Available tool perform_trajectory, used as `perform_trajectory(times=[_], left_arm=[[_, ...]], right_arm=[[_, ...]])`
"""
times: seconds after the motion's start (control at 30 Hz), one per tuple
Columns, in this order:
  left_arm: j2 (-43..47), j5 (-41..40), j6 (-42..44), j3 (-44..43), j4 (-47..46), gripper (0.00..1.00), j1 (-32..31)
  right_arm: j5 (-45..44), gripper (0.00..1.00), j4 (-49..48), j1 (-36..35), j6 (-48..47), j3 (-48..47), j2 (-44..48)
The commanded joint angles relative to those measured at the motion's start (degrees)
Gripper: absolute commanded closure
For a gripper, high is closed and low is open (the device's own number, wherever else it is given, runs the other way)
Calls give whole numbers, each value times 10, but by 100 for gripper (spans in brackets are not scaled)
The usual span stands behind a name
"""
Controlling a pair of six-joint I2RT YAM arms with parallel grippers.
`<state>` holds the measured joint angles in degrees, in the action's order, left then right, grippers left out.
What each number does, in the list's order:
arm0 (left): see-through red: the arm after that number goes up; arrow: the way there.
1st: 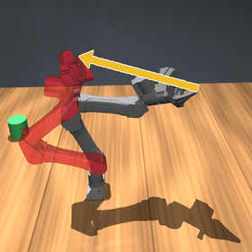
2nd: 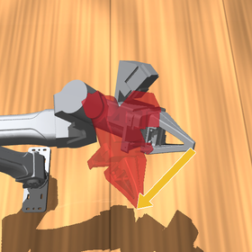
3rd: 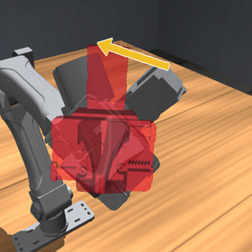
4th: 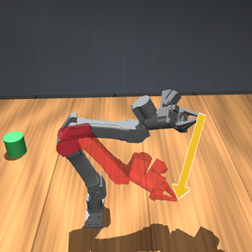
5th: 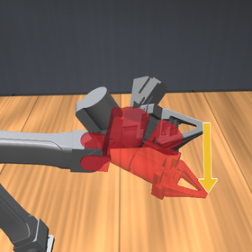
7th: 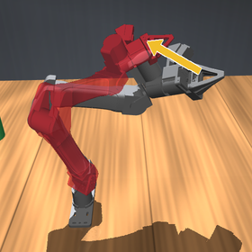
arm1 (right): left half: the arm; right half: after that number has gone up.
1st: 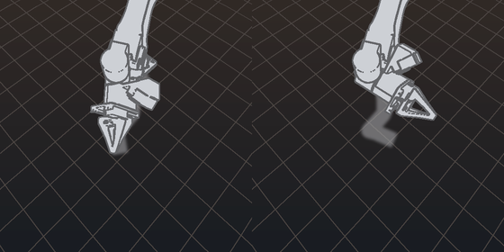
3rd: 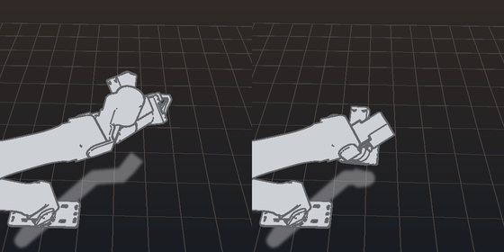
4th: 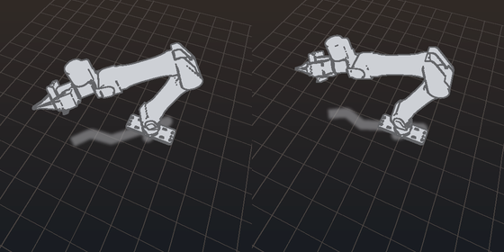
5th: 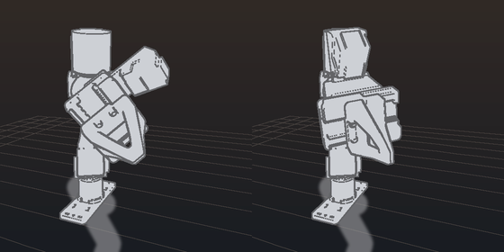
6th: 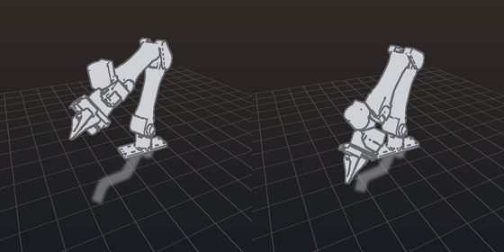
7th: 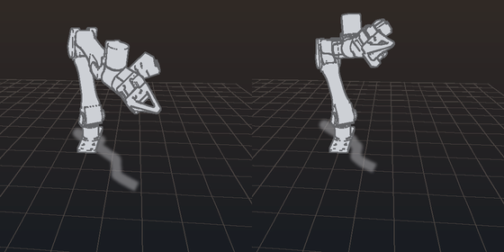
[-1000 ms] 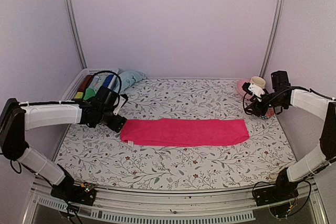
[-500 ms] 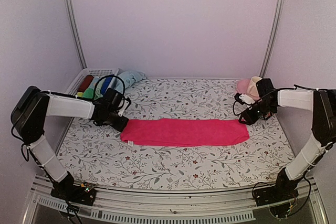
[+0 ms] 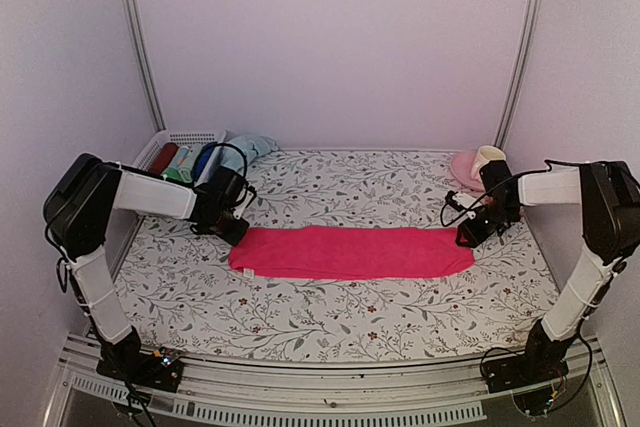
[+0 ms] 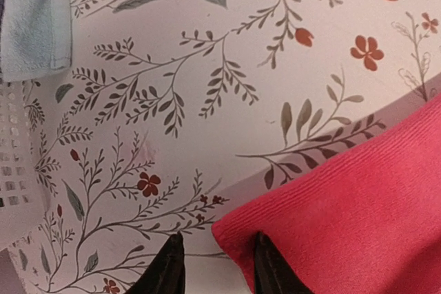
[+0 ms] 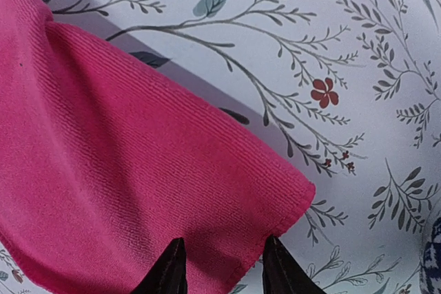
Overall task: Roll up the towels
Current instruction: Smooth out the towel at the center of the board.
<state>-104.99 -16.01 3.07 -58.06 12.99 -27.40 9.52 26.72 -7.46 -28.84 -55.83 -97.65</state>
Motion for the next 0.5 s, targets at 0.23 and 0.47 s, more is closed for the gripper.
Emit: perform_trajectory(times=[0.23, 0.47], left_arm=[[-24, -117, 11, -15, 11, 66, 5], [-24, -127, 14, -20, 3, 67, 3]], right_arm=[[2, 59, 10, -1, 59, -30, -22], [6, 55, 13, 12, 74, -37, -29]])
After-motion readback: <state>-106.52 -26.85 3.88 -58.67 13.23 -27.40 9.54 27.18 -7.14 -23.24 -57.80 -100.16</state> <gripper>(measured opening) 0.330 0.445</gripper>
